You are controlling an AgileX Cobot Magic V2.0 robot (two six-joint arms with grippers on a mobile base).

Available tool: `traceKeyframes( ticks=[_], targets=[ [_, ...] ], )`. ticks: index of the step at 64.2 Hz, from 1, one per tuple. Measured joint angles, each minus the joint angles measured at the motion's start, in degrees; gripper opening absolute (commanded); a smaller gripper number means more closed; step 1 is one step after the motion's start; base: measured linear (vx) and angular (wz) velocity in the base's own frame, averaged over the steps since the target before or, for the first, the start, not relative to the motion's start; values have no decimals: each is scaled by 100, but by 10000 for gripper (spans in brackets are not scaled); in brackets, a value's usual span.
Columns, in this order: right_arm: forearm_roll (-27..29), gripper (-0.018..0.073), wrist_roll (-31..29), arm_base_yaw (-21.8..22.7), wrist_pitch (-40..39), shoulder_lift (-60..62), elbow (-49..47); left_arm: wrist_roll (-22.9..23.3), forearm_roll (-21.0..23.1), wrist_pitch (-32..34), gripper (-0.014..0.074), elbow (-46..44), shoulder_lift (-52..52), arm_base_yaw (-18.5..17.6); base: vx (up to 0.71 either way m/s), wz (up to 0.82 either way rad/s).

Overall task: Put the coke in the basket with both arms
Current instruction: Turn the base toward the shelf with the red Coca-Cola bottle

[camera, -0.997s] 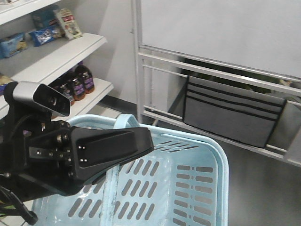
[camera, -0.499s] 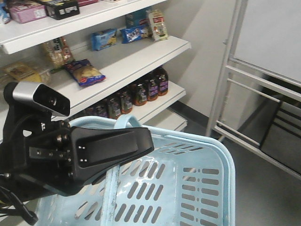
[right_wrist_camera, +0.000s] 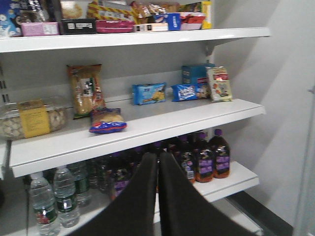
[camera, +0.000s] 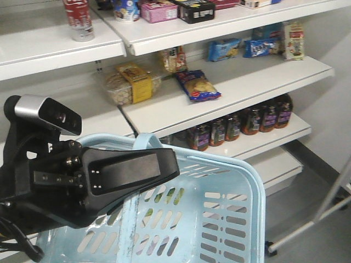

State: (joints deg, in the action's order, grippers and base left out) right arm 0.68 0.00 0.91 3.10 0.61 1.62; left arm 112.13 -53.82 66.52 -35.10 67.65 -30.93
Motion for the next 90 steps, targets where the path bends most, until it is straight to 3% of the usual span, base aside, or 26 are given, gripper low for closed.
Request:
traceKeyframes(
  ticks=[90],
  targets=[
    [0,-5,0,0,0,0,0,0,0,0,-8,0,0,0,5,37]
  ],
)
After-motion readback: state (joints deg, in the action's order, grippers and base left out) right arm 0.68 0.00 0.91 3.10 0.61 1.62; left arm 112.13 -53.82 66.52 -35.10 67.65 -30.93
